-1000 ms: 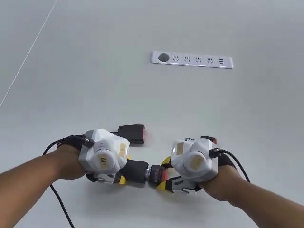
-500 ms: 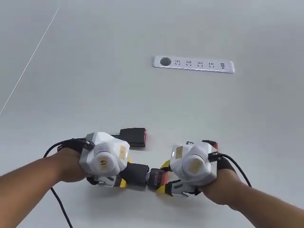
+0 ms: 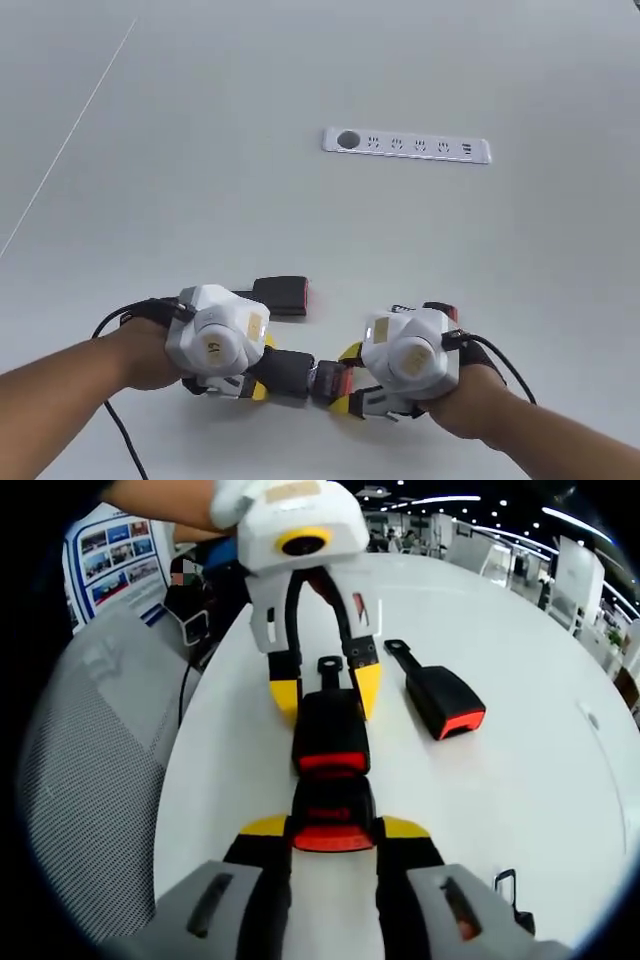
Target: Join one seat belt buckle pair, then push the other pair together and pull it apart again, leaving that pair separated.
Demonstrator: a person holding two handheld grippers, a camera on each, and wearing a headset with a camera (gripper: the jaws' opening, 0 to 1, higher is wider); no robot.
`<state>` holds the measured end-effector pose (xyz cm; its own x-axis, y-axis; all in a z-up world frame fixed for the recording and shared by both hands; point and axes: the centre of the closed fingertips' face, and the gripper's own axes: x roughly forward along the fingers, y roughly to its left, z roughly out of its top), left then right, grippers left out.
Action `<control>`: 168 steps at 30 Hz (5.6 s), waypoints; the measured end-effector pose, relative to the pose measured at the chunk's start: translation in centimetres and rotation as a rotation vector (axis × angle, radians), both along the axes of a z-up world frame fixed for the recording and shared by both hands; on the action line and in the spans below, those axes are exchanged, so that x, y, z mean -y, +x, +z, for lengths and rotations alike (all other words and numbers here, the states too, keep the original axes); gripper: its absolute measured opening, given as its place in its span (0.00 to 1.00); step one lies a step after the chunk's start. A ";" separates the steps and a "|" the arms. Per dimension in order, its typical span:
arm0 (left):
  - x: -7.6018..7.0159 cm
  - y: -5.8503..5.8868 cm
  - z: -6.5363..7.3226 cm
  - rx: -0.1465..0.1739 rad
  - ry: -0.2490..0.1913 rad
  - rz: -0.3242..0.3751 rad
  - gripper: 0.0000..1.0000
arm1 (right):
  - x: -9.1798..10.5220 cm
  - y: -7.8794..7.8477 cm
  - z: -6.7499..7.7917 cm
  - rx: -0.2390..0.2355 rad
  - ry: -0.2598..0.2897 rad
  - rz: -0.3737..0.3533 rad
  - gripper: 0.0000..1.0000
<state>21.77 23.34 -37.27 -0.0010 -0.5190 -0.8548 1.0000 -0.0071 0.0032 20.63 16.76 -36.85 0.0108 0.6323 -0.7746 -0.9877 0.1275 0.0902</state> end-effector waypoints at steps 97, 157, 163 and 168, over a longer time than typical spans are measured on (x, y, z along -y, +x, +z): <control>-1.8 6.8 7.1 0.046 -0.211 0.261 0.74 | 12.7 7.5 4.0 0.127 0.043 -0.217 0.70; 0.2 9.2 0.7 -0.012 -0.050 0.023 0.34 | 13.6 7.6 0.1 0.017 -0.139 0.016 0.34; 0.1 9.3 0.7 -0.015 -0.033 -0.016 0.34 | 13.7 8.2 -0.1 0.021 -0.161 0.041 0.33; 0.1 9.4 0.6 -0.016 -0.034 -0.014 0.34 | 13.3 8.6 -0.3 0.018 -0.159 0.039 0.33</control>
<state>31.12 23.22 -36.64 -0.0219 -0.5472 -0.8367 0.9997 -0.0213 -0.0122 29.23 3.45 -37.13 0.0036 0.5017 -0.8651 -0.9934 0.1006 0.0542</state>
